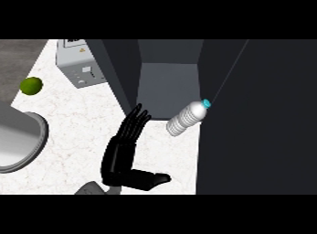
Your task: Pick up the bottled water, place it into the cabinet and close the cabinet
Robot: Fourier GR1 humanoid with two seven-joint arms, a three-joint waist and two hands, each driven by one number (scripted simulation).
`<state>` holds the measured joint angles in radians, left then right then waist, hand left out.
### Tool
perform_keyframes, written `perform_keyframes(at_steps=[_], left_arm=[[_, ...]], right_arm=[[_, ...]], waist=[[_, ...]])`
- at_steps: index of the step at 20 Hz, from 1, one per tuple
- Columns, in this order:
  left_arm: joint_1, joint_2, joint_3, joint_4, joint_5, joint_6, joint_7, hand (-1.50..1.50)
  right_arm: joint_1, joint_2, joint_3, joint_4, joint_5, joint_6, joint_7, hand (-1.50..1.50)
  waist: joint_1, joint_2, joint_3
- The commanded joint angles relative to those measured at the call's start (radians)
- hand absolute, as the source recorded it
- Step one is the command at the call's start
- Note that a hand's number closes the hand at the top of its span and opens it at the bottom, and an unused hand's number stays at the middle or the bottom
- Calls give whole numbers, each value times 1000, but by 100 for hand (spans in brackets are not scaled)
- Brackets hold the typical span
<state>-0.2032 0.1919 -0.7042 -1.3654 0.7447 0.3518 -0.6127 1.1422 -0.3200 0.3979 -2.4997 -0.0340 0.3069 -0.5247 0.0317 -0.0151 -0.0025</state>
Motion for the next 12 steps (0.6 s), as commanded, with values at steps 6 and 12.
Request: perform_keyframes(at_steps=[6,12], left_arm=[[267,236,5,-249,17,-113,-70,-150],[399,398,81,-334,50,-218,-142,-150]], right_arm=[[-104,-213,-1,-156,201,125,57,150],[-200,-269,70,-194,241,138,132,150]], waist=[[32,-5,-4],[27,-3,-6]])
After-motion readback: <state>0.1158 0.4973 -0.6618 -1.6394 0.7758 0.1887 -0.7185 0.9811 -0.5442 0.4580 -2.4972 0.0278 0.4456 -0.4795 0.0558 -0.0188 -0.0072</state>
